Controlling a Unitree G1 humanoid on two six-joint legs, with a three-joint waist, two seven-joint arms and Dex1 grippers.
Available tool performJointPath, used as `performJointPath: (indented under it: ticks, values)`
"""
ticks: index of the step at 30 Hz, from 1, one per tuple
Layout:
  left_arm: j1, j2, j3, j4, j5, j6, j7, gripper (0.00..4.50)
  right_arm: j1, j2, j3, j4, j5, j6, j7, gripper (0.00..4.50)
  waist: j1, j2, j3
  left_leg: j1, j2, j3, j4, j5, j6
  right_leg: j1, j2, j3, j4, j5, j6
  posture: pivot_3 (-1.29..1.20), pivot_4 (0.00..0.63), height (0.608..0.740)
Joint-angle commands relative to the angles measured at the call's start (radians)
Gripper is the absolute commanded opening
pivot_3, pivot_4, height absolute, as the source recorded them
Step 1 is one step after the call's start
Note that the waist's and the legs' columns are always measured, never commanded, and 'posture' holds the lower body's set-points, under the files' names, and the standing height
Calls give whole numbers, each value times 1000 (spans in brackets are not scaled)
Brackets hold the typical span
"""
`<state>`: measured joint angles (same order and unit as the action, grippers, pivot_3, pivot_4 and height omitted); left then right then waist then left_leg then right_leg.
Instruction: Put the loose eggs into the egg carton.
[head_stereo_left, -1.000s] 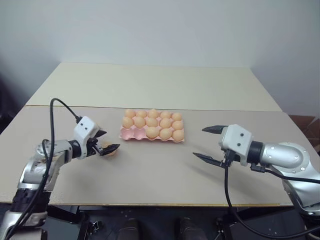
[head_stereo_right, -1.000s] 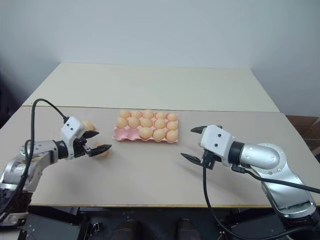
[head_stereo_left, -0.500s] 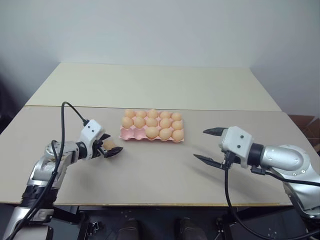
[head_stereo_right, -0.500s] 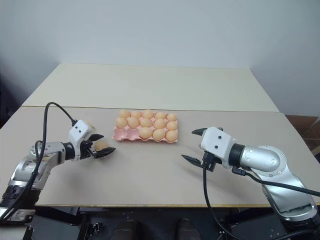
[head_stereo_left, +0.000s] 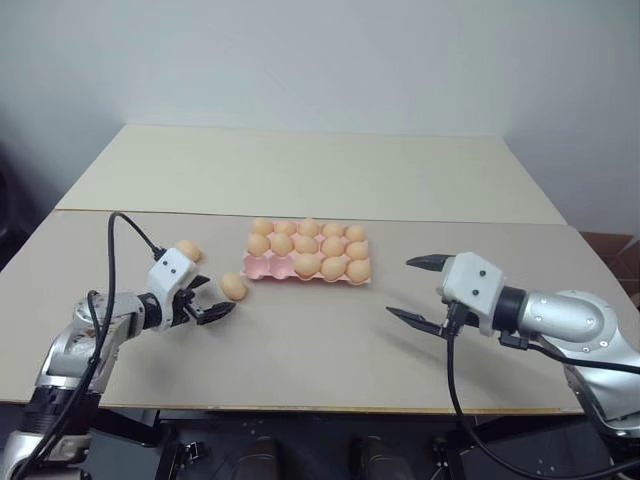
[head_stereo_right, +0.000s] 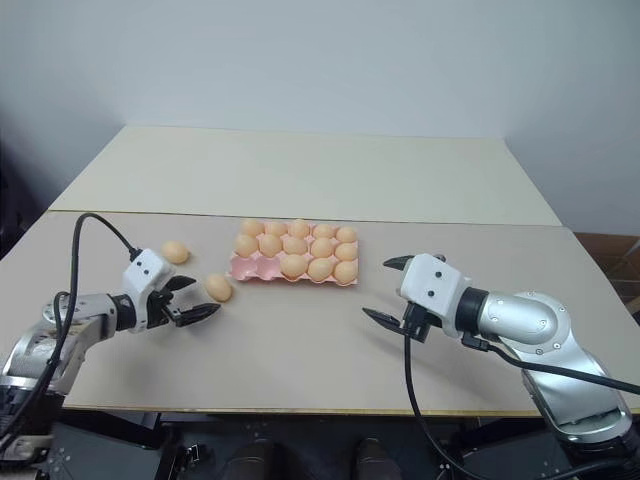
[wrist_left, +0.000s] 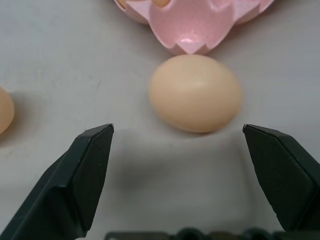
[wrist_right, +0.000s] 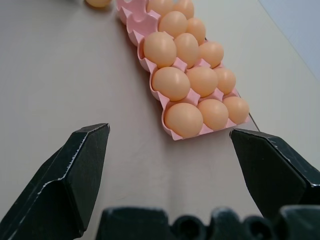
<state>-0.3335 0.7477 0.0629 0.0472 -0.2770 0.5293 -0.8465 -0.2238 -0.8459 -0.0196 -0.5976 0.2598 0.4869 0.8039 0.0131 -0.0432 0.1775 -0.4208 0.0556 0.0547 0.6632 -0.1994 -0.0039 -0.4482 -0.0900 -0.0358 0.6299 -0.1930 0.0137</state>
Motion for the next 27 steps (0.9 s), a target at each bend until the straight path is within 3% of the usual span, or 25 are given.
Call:
performJointPath:
  ticks: [1,9,12,16,27]
  values:
    - [-36,-8,4,20,11,-44,3,4500,-11,1,-19,-16,-7,-27,-8,4483,0,0,0,0,0,0,0,0,0,0,0,0,0,0,0,0,150,740]
    - [-103,-64,-9,127,28,-115,11,4500,2,-6,-37,-21,-17,-26,-12,4483,-1,0,0,1,0,0,0,0,0,1,0,0,0,0,0,0,150,740]
    - [-109,-66,-15,137,27,-100,-2,3901,6,-10,-42,-26,-20,-17,-14,4500,-1,0,0,1,0,0,0,0,0,1,0,0,0,0,0,0,150,740]
    - [-99,-50,-22,117,40,-74,-6,2660,10,-13,-47,-31,-24,-13,-14,4500,-1,0,0,1,0,0,0,0,0,2,0,0,0,0,0,0,150,740]
    - [-25,23,45,13,9,-31,-20,2660,6,-1,-26,-30,-36,-19,-21,4500,-5,0,0,2,0,0,0,0,0,3,0,0,0,0,0,0,150,740]
